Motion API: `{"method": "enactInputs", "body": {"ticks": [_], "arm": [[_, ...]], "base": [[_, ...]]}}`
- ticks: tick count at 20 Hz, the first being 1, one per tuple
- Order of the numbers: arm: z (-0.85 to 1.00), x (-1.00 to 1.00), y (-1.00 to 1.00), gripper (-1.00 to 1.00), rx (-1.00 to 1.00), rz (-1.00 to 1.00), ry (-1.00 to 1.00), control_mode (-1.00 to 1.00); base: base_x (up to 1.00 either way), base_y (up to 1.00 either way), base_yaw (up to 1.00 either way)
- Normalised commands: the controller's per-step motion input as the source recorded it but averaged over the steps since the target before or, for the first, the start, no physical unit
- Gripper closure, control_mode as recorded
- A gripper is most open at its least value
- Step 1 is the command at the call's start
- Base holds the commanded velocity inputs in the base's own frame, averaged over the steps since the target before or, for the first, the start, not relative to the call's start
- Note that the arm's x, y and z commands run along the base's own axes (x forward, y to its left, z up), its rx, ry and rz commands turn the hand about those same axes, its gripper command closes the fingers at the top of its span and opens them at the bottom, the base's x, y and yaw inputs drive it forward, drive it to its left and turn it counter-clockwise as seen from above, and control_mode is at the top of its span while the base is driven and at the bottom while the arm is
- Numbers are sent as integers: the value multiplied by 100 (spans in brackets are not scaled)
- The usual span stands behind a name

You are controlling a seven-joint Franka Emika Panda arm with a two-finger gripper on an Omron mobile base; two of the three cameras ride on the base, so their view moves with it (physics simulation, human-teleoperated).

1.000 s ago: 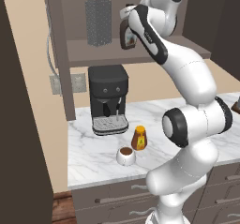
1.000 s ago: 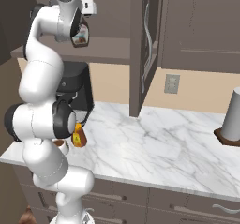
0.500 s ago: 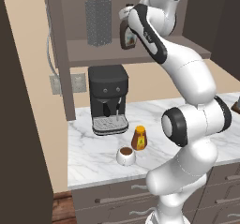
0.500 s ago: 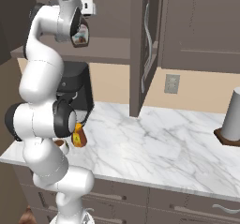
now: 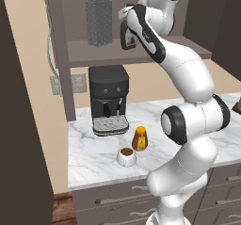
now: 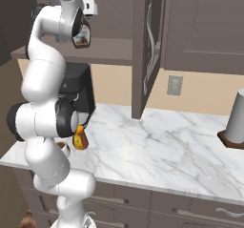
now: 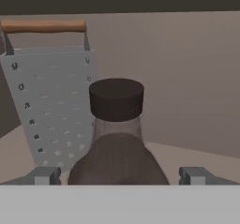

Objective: Pick the syrup bottle and honey bottle from the cabinet and place them next to the mug.

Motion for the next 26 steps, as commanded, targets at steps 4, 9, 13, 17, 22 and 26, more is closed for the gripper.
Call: {"method": "enactInputs", "body": {"ticks": [4, 9, 13, 17, 22, 26], "arm": [[0, 14, 1, -100, 0, 0, 0, -100], [0, 14, 0, -100, 0, 0, 1, -100], [0, 13, 0, -100, 0, 0, 1, -100], [0, 9, 3, -100, 0, 0, 1, -100], [0, 0, 3, -100, 0, 0, 0, -100], [0, 0, 3, -100, 0, 0, 0, -100]], "base": [[0, 0, 0], [0, 0, 0], [0, 0, 0], [0, 0, 0], [0, 0, 0], [0, 0, 0]]}}
